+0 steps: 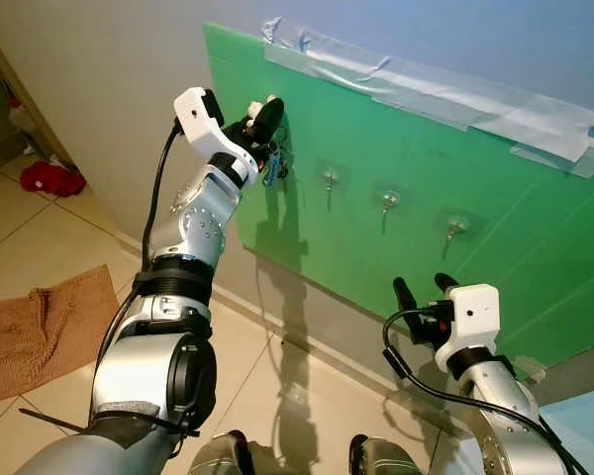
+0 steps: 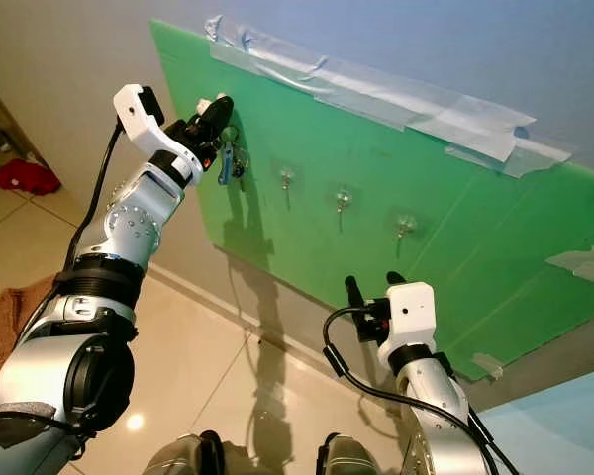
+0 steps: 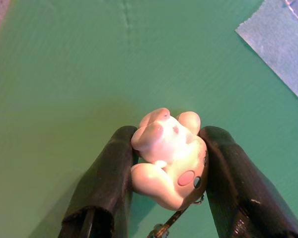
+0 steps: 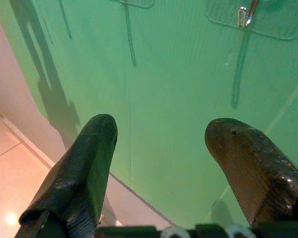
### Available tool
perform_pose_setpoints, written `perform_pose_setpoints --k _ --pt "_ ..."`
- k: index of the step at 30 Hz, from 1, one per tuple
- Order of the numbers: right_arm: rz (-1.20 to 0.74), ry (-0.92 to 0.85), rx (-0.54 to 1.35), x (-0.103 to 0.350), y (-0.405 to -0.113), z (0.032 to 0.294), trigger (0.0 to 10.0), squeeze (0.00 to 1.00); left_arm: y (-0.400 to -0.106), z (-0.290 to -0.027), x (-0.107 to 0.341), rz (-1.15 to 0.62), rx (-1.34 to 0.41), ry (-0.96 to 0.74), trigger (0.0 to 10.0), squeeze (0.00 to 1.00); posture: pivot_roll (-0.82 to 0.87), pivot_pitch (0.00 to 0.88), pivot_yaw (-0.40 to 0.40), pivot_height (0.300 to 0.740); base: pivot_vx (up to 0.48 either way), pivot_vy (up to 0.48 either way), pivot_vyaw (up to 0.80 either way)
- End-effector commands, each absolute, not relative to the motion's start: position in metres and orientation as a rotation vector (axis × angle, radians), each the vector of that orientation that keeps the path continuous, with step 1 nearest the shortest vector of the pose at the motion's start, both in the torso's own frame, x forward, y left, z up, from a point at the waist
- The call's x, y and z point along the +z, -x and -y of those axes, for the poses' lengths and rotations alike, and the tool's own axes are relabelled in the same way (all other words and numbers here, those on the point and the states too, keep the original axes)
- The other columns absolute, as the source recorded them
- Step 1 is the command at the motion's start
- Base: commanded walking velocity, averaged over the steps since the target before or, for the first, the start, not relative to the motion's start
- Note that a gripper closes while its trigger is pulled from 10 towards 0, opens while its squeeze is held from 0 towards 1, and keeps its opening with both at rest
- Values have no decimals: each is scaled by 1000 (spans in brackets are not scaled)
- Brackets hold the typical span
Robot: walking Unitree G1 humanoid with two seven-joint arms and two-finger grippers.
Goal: Hang keys on a hook
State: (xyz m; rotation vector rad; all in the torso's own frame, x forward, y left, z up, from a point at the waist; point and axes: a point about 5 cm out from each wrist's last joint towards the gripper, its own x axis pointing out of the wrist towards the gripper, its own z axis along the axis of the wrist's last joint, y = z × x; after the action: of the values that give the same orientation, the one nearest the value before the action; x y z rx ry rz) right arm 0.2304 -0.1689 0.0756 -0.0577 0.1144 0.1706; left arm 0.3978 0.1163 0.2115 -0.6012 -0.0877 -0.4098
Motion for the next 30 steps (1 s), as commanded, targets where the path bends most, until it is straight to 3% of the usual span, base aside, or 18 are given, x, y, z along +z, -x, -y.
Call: perform_pose_setpoints --k 1,30 --pt "-114 69 172 78 -227 171 10000 0 -401 -113 224 124 -433 557 0 0 -289 118 2 740 0 0 0" --pt "-150 89 164 76 -215 179 10000 0 -410 -121 219 150 -425 358 0 0 -323 126 -12 740 0 0 0"
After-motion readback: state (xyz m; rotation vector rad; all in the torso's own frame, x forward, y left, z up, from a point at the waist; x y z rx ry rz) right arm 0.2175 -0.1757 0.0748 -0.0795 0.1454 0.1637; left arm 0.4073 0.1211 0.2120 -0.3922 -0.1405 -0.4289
